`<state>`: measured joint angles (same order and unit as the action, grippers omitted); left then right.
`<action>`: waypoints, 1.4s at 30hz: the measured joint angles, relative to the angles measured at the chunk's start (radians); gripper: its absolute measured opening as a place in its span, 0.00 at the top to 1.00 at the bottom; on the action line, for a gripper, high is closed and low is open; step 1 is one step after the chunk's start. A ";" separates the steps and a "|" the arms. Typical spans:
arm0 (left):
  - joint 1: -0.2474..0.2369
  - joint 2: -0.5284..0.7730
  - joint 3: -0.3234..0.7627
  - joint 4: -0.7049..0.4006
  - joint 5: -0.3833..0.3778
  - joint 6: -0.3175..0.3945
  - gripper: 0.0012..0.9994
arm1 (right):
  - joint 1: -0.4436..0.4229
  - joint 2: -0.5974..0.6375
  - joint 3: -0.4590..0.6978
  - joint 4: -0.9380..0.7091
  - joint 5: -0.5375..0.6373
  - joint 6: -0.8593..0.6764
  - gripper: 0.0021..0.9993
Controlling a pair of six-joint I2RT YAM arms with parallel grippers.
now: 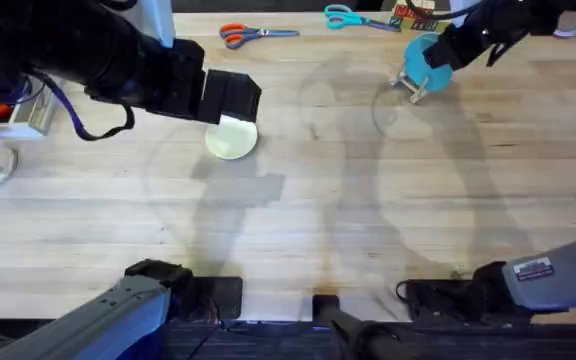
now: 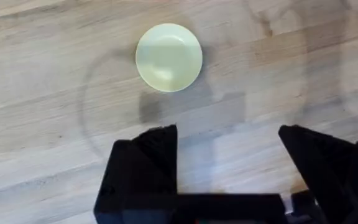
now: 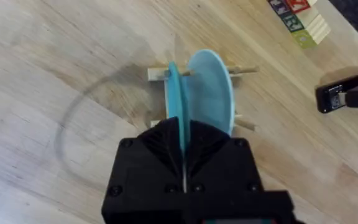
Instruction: Pick up the plates from the table one by one and place each into a slot on the dish rack.
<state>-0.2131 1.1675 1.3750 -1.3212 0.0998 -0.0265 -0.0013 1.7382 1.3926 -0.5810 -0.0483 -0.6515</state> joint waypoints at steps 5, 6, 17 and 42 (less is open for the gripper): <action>0.000 0.000 0.000 0.000 0.000 0.000 0.01 | 0.000 0.000 0.000 0.001 0.000 0.000 0.90; 0.000 0.000 0.000 0.000 0.000 0.000 0.01 | 0.000 0.000 0.000 0.001 0.000 0.000 0.86; 0.000 0.000 0.000 0.000 0.000 0.000 0.01 | 0.000 0.000 0.000 0.003 0.000 0.000 0.79; 0.000 0.000 0.000 0.000 0.000 0.000 0.01 | 0.039 -0.295 0.000 0.011 0.000 0.052 0.77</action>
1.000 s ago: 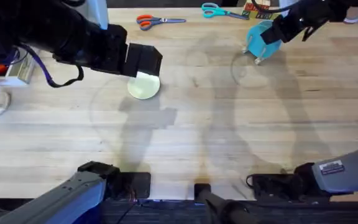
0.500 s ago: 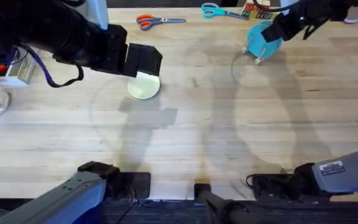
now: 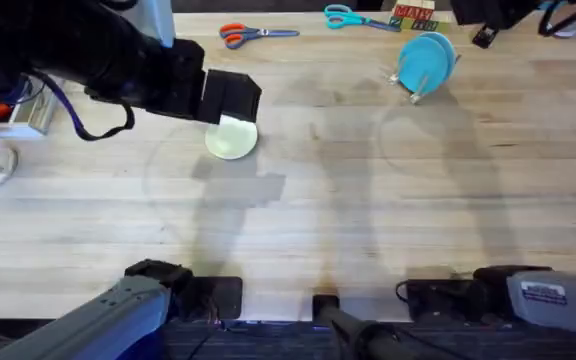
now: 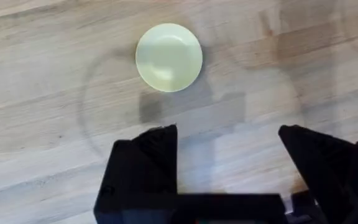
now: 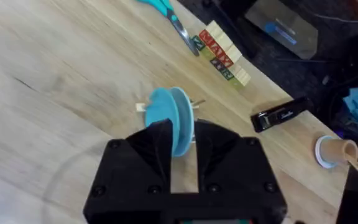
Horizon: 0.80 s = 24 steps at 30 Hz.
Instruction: Pick up the plates from the table one by one and place each into a slot on the dish rack.
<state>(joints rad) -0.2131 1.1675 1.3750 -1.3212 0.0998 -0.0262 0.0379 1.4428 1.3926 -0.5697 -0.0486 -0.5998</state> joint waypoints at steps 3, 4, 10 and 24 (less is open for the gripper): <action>0.000 0.000 0.000 0.000 0.000 0.000 0.01 | 0.034 -0.053 0.000 -0.031 0.000 0.065 0.76; 0.000 0.000 0.000 0.000 0.000 0.000 0.01 | 0.046 -0.068 0.000 -0.043 0.000 0.087 0.76; 0.000 0.000 0.000 0.000 0.000 0.000 0.01 | 0.152 -0.140 0.000 -0.109 0.000 0.233 0.70; 0.000 0.000 0.000 0.000 0.000 0.000 0.01 | 0.335 -0.156 0.000 -0.179 -0.035 0.539 0.23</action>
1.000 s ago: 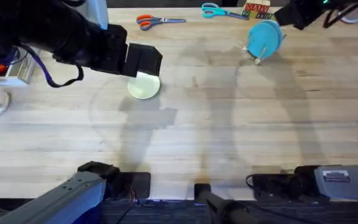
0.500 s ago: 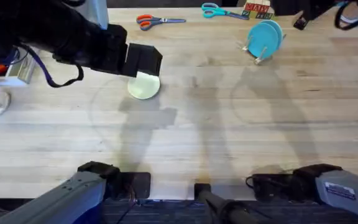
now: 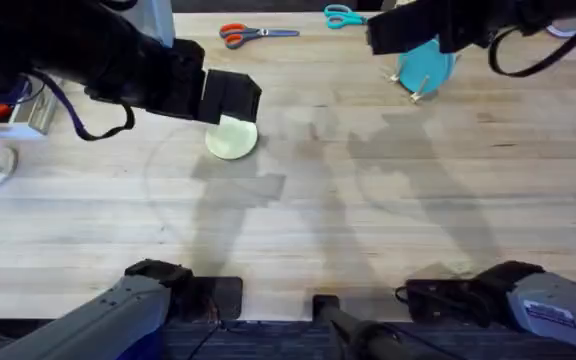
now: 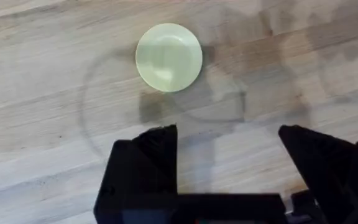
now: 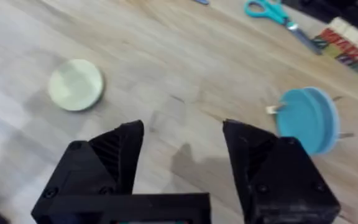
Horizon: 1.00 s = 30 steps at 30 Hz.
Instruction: Pick up the plates from the table one by one and place each into a slot on the dish rack.
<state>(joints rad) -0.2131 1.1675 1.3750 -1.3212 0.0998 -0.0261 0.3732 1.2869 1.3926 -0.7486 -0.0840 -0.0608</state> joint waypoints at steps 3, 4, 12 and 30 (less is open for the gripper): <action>0.000 0.000 0.000 0.000 0.000 0.000 0.01 | 0.008 0.000 0.000 0.000 -0.077 0.059 0.21; 0.000 0.000 0.000 0.000 0.000 0.000 0.01 | 0.008 0.000 0.000 0.000 -0.102 0.079 0.18; 0.000 0.000 0.000 0.001 0.000 0.000 0.01 | 0.008 0.000 0.000 0.000 -0.201 0.158 0.01; 0.000 0.000 0.000 -0.055 0.000 0.000 0.01 | 0.008 0.000 0.000 0.000 -0.221 0.174 0.01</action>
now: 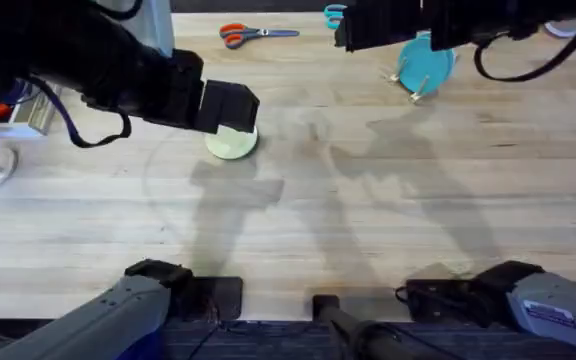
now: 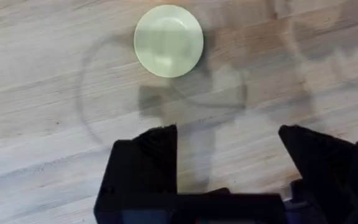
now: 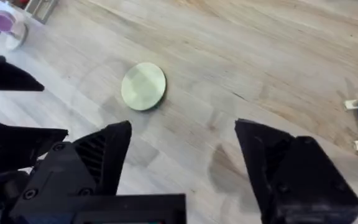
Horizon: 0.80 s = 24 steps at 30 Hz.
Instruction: Pick up the plates from the table one by one and place each into a slot on the dish rack.
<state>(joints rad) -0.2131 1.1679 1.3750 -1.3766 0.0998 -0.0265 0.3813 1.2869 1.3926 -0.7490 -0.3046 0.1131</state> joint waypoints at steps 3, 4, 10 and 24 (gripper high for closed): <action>0.000 0.000 0.000 0.000 0.000 -0.002 0.02 | 0.000 0.000 0.000 0.000 0.000 0.000 0.01; 0.000 0.000 0.000 0.000 -0.001 -0.001 0.17 | 0.000 0.000 0.000 0.000 0.000 0.000 0.01; 0.000 0.000 0.000 0.000 0.000 0.002 0.95 | 0.000 0.000 0.000 0.000 0.000 0.000 0.00; 0.000 0.000 0.000 0.018 0.014 -0.011 0.96 | 0.000 0.000 0.000 0.000 0.000 0.000 0.01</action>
<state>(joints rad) -0.2131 1.1675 1.3750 -1.3582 0.1141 -0.0380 0.3813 1.2869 1.3926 -0.7490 -0.3046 0.1131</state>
